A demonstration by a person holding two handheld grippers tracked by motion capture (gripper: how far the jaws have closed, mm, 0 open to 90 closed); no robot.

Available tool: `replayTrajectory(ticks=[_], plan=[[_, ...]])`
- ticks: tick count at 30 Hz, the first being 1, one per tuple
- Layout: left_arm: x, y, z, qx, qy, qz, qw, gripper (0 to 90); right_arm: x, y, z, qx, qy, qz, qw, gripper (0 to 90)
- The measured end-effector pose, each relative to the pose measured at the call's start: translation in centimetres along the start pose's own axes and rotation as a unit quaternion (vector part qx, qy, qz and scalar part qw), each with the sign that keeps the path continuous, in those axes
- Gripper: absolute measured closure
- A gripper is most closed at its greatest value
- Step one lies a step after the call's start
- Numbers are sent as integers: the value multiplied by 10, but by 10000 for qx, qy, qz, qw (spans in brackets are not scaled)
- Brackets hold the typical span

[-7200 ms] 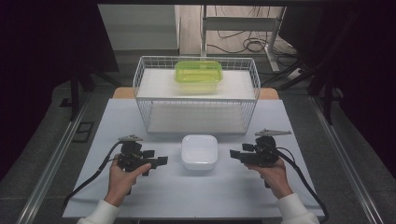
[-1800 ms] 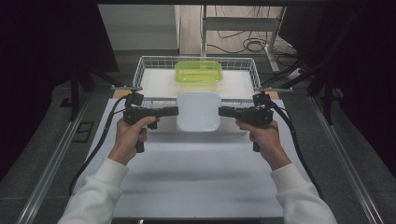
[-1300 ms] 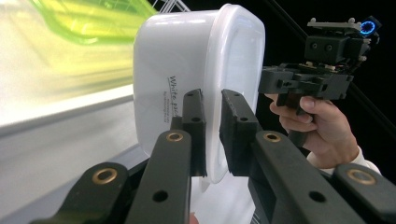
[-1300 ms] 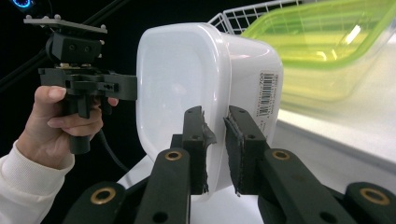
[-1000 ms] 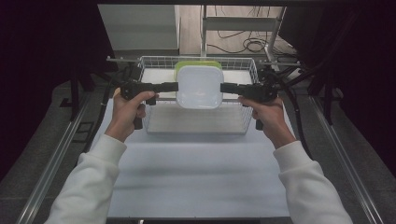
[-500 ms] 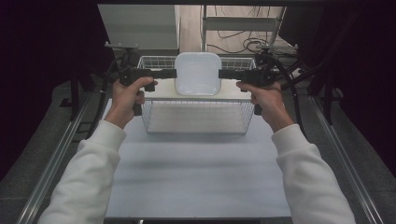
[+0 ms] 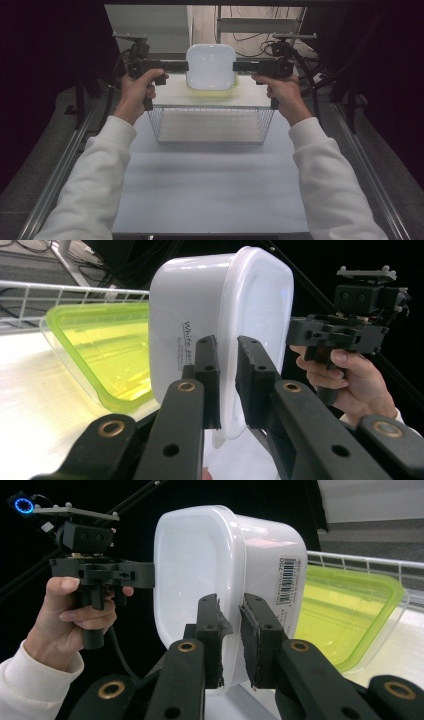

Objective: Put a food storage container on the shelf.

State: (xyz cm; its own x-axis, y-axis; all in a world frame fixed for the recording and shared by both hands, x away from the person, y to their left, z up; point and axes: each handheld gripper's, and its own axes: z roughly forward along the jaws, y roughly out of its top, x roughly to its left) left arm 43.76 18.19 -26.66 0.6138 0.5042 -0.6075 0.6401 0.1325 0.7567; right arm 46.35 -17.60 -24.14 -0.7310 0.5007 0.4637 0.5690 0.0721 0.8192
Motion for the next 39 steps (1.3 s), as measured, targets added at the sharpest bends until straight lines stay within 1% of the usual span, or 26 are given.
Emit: replayTrajectory(ticks=[3,4,5,7,8,11,13,14,15,16,19,20,22,23,24,28,29,30,31,32,33,34,36,37,38,39], plan=[[4,8,5,1,34,-54,10000,802,-5,7,3,-15,-20,13,10000,777],[4,8,5,1,34,-54,10000,801,-5,7,3,-15,-20,13,10000,777],[7,12,9,18,56,-79,10000,801,-11,11,4,-3,-34,41,10000,777],[12,15,13,37,66,-139,9999,801,-15,13,7,18,-58,75,10000,777],[12,15,13,37,66,-139,9999,801,-15,13,7,18,-58,75,10000,777],[21,17,21,84,127,-251,9996,801,-26,17,13,78,-109,203,9997,776],[25,18,24,138,169,-256,9994,801,-33,17,17,138,-157,301,9993,776],[27,18,26,159,190,-291,9993,802,-36,17,19,157,-171,354,9991,776],[29,18,28,173,224,-309,9991,802,-42,17,22,203,-175,456,9986,776],[29,18,28,173,224,-309,9991,802,-42,17,22,203,-175,456,9986,776],[33,21,29,153,193,-470,9986,803,-47,19,25,143,-108,639,9978,776],[33,21,29,153,193,-470,9986,803,-47,19,25,143,-108,639,9978,776],[36,22,29,168,136,-580,9981,803,-50,20,26,146,-85,710,9973,774],[39,24,30,188,117,-696,9973,802,-52,22,27,140,-53,851,9963,772],[39,24,30,188,117,-696,9973,801,-52,22,27,140,-53,851,9963,772],[46,28,33,181,42,-962,9952,797,-56,26,32,170,-124,1079,9939,762],[48,29,33,177,5,-1031,9945,791,-60,28,35,190,-144,1217,9923,756],[50,29,34,170,-15,-1081,9940,791,-60,28,35,190,-144,1217,9923,756],[52,30,35,171,-33,-1143,9933,789,-61,29,36,201,-151,1264,9917,755],[55,32,37,144,-53,-1248,9921,783,-64,30,38,216,-172,1419,9895,749],[56,32,38,123,-52,-1309,9913,782,-65,31,39,214,-187,1450,9890,746],[56,32,38,123,-52,-1309,9913,780,-65,31,39,214,-187,1450,9890,746],[60,34,40,68,-63,-1440,9895,776,-69,32,42,212,-269,1639,9859,736],[62,34,41,43,-54,-1505,9886,774,-70,33,43,201,-282,1681,9852,734],[62,34,41,43,-54,-1505,9886,772,-70,33,43,201,-282,1681,9852,734],[64,35,42,38,-35,-1531,9882,772,-71,33,44,186,-295,1738,9842,733]])
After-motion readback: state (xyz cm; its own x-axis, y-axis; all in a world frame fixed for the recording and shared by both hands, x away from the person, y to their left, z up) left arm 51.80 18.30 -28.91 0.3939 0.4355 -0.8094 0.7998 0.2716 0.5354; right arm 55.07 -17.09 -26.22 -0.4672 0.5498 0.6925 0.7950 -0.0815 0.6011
